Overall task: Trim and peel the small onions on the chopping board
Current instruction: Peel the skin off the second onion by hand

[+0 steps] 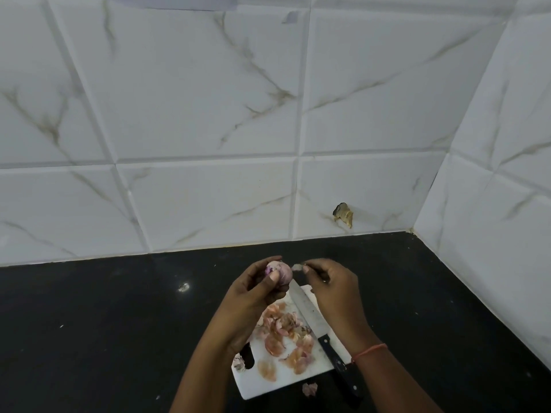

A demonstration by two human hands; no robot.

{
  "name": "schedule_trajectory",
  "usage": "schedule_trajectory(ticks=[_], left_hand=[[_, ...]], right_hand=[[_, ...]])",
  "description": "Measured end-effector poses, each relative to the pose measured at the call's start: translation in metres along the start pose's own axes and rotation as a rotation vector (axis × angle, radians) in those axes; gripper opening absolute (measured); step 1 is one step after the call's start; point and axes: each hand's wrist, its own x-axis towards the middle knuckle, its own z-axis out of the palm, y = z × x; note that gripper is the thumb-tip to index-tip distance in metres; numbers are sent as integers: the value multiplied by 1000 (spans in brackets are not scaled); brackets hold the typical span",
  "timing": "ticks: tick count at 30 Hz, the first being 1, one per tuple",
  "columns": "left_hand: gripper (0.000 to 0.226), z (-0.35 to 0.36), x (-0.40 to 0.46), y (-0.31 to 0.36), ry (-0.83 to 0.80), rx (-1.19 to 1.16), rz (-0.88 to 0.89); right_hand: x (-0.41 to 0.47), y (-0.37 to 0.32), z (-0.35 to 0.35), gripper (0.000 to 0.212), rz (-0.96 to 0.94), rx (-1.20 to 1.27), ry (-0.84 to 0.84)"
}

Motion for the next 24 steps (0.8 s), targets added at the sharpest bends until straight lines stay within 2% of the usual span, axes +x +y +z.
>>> schedule_trajectory(ticks=[3, 6, 8, 12, 24], left_hand=[[42, 3, 5, -2, 65, -211, -82], [37, 5, 8, -4, 86, -279, -134], [35, 7, 8, -4, 86, -265, -160], [38, 14, 6, -4, 75, -220, -166], [44, 53, -14, -4, 149, -117, -133]], right_hand=[[0, 6, 1, 14, 35, -16, -27], [-3, 1, 1, 13, -10, 2, 24], [-4, -2, 0, 14, -39, 74, 32], [-5, -9, -1, 28, -91, 241, -116], [-6, -13, -33, 12, -260, 155, -80]])
